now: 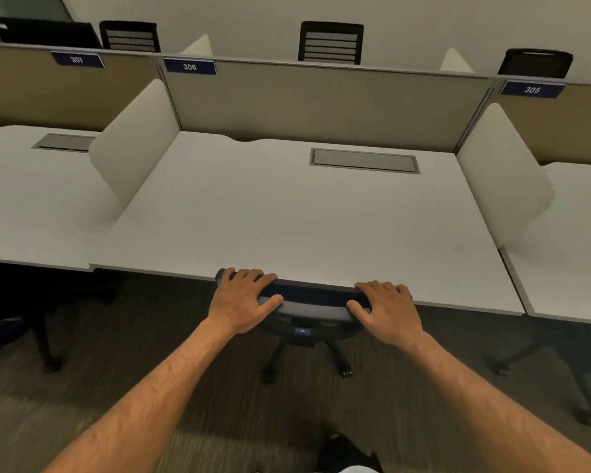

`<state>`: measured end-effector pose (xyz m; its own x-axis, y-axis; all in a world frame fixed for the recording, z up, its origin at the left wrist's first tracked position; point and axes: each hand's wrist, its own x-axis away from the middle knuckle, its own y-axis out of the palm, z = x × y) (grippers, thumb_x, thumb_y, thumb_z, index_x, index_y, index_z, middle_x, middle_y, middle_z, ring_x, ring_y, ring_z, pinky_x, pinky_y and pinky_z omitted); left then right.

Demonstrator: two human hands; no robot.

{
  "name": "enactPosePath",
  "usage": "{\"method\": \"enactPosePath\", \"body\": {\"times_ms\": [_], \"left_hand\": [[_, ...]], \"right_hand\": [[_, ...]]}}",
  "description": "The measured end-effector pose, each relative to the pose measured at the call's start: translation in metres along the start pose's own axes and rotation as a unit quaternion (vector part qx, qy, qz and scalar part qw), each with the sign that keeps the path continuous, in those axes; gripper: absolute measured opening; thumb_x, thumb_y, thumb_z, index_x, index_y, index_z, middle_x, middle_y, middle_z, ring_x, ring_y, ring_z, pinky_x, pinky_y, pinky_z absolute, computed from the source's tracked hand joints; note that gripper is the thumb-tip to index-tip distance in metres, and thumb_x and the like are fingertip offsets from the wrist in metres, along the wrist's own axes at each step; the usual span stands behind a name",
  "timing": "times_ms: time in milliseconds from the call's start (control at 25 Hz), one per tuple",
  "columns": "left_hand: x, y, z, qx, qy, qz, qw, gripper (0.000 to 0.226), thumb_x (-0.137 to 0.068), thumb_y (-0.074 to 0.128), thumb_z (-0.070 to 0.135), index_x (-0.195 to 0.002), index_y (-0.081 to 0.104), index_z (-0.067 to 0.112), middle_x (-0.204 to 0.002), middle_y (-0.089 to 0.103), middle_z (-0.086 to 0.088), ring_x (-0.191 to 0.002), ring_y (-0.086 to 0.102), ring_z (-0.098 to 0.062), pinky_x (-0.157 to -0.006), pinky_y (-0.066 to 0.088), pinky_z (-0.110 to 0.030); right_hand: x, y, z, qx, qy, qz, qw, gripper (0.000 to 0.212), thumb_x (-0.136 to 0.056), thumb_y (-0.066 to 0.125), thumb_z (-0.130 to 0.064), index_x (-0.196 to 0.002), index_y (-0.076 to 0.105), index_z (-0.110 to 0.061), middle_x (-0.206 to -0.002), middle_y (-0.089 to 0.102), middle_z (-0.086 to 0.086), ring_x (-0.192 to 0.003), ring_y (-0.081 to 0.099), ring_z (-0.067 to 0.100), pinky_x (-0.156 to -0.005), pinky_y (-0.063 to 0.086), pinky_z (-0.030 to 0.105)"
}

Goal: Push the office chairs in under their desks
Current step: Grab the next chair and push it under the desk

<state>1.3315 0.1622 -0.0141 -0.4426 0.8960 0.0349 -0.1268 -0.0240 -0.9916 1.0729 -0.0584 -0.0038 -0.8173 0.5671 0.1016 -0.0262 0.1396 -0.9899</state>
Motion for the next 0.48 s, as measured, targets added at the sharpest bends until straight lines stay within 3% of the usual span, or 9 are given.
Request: {"method": "enactPosePath", "body": {"times_ms": [240,360,480], "left_hand": [[0.015,-0.012,0.018,0.045,-0.075,-0.007,0.996,0.069,-0.098,0.016,0.072,-0.155,0.034,0.037,-0.162,0.034,0.003,-0.152,0.021,-0.020,-0.125,0.005,-0.045],[0.053,-0.012,0.023,0.050,-0.129,0.018,0.990,0.070,-0.099,0.021,0.070,-0.160,0.022,0.035,-0.169,0.016,0.002,-0.156,0.004,-0.018,-0.124,-0.005,-0.042],[0.113,-0.020,0.008,0.060,-0.221,0.054,0.972,0.072,-0.099,0.024,0.069,-0.161,0.020,0.032,-0.170,0.012,0.001,-0.156,0.002,-0.017,-0.125,-0.003,-0.045]], "right_hand": [[-0.027,-0.013,-0.011,-0.040,-0.063,-0.119,0.990,0.074,-0.097,0.016,-0.073,-0.152,0.037,-0.028,-0.147,0.052,0.002,-0.128,0.050,0.024,-0.108,0.037,0.048],[-0.047,-0.013,-0.046,-0.088,-0.162,-0.125,0.975,0.072,-0.099,0.021,-0.070,-0.156,0.030,-0.027,-0.155,0.046,0.002,-0.138,0.042,0.025,-0.113,0.035,0.048],[-0.059,-0.017,-0.110,-0.137,-0.281,-0.105,0.944,0.076,-0.096,0.018,-0.076,-0.154,0.031,-0.029,-0.156,0.043,0.001,-0.140,0.039,0.024,-0.115,0.034,0.048]]}}
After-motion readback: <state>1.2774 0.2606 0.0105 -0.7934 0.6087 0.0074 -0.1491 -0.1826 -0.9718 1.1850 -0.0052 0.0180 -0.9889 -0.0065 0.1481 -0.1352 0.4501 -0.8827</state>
